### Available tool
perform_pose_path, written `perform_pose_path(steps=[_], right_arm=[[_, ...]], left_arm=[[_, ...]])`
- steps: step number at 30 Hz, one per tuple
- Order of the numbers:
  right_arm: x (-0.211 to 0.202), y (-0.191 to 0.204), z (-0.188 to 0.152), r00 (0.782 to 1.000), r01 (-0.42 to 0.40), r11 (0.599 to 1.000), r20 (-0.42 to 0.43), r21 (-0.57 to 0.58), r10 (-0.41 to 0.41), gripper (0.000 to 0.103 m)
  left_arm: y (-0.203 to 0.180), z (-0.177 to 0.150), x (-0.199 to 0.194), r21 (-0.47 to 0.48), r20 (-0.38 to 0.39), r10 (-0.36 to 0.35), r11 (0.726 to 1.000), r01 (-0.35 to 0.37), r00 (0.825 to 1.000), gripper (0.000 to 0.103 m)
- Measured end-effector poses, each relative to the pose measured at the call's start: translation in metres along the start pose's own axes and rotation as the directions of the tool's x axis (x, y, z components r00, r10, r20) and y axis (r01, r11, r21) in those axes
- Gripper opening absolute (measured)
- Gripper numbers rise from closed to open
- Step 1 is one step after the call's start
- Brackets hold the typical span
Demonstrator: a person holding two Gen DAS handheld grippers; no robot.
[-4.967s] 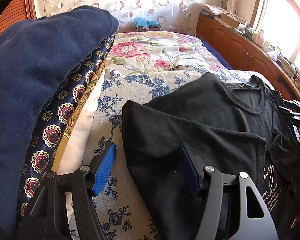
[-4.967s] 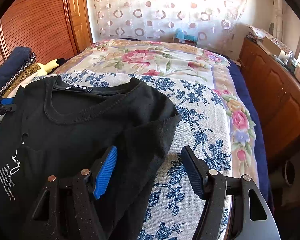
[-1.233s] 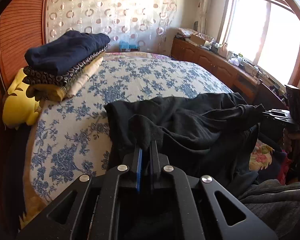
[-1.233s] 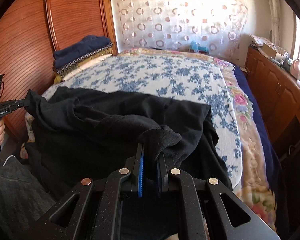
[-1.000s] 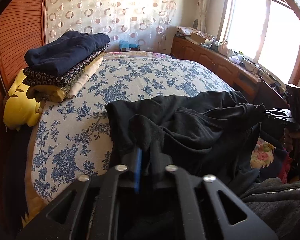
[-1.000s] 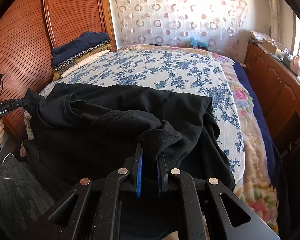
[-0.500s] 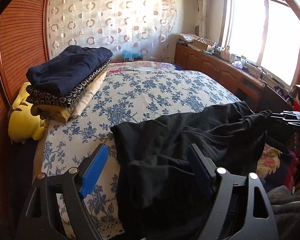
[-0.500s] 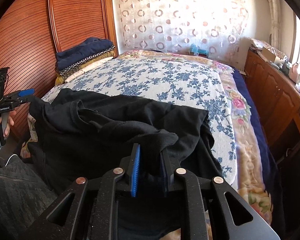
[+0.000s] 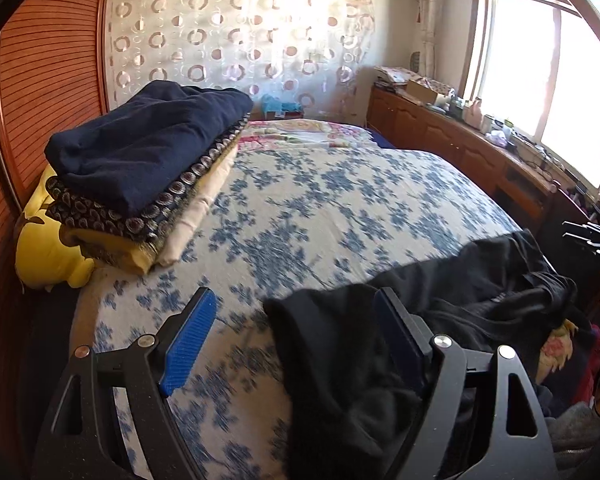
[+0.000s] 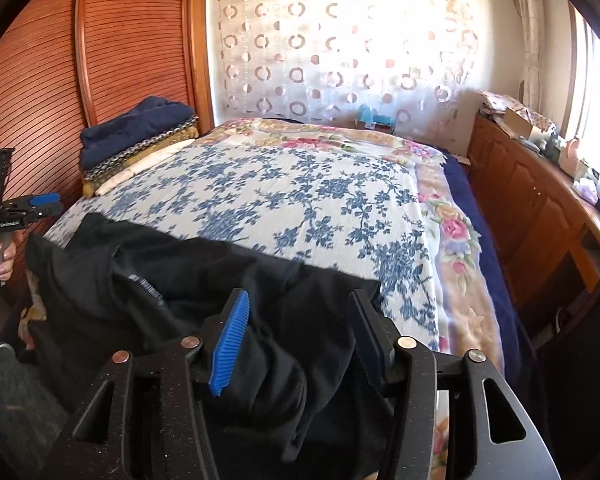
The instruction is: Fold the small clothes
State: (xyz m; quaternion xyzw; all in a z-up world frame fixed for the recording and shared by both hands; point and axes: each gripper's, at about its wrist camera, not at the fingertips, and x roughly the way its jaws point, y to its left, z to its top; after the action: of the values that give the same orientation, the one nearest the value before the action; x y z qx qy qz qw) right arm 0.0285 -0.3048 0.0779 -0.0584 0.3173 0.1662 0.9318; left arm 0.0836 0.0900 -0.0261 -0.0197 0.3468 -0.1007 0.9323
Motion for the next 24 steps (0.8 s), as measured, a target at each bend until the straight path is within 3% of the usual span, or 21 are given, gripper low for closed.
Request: perform_pose_path(steps=[10,22,24], right_arm=[[0.062,-0.019,0.010,0.996,0.049,0.998,-0.082,0.047,-0.045,0.060],[0.097,-0.035,0.017,0.994,0.021,0.992,-0.109,0.126,-0.008,0.060],[0.098,-0.036,0.017,0.995,0.017,0.992,-0.105,0.127,-0.003,0.050]], left_arm=[[0.018,0.000,0.043,-0.027,-0.094,-0.011,1.000,0.008,0.995,0.082],[0.015,-0.008,0.068,-0.019,-0.152,-0.004,1.000,0.001,0.988,0.082],[0.015,-0.009,0.072,-0.018,-0.160,0.000,1.000,-0.003,0.987,0.082]])
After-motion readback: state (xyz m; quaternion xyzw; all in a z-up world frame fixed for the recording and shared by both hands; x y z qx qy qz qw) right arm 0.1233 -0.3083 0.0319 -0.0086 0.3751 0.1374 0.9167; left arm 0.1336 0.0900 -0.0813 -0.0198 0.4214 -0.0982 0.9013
